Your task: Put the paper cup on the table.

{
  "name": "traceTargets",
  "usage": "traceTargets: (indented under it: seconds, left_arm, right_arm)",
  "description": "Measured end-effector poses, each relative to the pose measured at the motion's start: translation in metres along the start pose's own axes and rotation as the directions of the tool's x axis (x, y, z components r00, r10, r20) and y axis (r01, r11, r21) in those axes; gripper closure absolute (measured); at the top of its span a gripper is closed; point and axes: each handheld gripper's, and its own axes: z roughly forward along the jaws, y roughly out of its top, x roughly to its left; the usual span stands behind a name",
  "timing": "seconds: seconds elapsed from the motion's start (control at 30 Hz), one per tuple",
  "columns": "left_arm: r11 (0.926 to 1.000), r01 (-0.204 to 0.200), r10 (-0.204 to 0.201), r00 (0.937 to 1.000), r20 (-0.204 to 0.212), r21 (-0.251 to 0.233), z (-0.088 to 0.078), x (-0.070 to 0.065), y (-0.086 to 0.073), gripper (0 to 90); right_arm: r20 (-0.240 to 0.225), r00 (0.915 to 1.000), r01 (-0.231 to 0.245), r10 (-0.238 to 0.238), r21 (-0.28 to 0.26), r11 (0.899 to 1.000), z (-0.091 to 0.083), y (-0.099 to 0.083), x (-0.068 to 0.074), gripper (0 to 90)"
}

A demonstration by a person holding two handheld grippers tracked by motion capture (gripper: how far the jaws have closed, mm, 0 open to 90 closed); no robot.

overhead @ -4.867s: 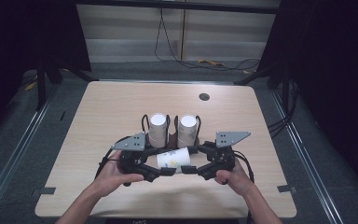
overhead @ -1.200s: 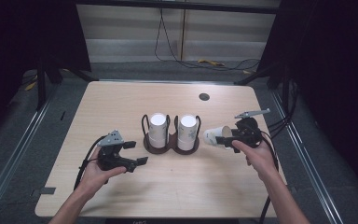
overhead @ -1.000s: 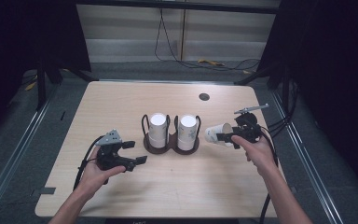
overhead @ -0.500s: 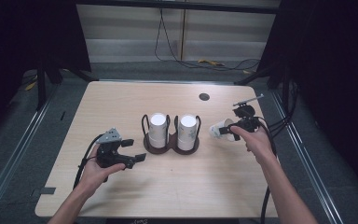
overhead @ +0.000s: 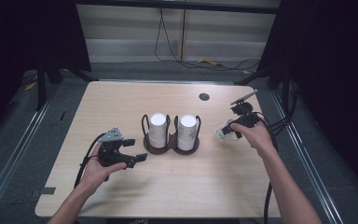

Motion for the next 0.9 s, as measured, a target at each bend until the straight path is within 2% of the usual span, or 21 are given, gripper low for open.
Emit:
traceTargets:
  seconds: [0.03,0.1,0.13,0.2,0.33,0.47,0.57,0.9]
  left_arm:
    - [1.0,-0.007,0.007,1.0,0.001,0.005,0.0,0.0,0.0,16.3]
    - [1.0,-0.007,0.007,1.0,0.005,0.0,-0.001,0.0,0.0,16.3]
    - [1.0,-0.003,0.003,1.0,0.004,-0.003,-0.001,-0.001,0.0,16.3]
    - [1.0,-0.006,0.006,1.0,-0.002,0.002,-0.003,0.0,0.0,16.2]
    - [1.0,-0.001,0.001,1.0,-0.009,0.003,-0.006,0.0,0.0,16.1]
    - [0.9998,-0.015,0.015,0.9999,-0.005,0.009,-0.007,-0.004,-0.002,16.2]
    - [0.9997,-0.021,0.021,0.9998,-0.004,0.007,-0.007,-0.004,-0.003,16.3]
    - [0.9999,-0.015,0.015,0.9999,-0.007,0.007,-0.007,-0.003,-0.003,16.3]
  right_arm:
    - [-0.003,0.9999,0.015,-0.015,0.019,1.0,0.001,0.001,-0.001,29.1]
    - [0.051,0.9985,0.02,-0.022,0.024,1.0,0.002,0.001,-0.002,29.3]
    - [0.058,0.9979,0.024,-0.026,0.036,0.999,0.002,0.002,-0.002,29.3]
    - [0.039,0.9987,0.029,-0.032,0.074,0.997,0.005,0.004,-0.002,29.3]
    - [0.051,0.9962,0.064,-0.07,0.119,0.991,0.014,0.007,0.002,27.4]
    - [0.076,0.9936,0.076,-0.084,0.109,0.991,0.016,0.01,0.006,25.6]
    - [0.084,0.9937,0.066,-0.074,0.089,0.994,0.017,0.009,0.008,23.8]
    - [0.04,0.9991,0.015,-0.015,0.013,1.0,0.027,0.004,0.004,17.5]
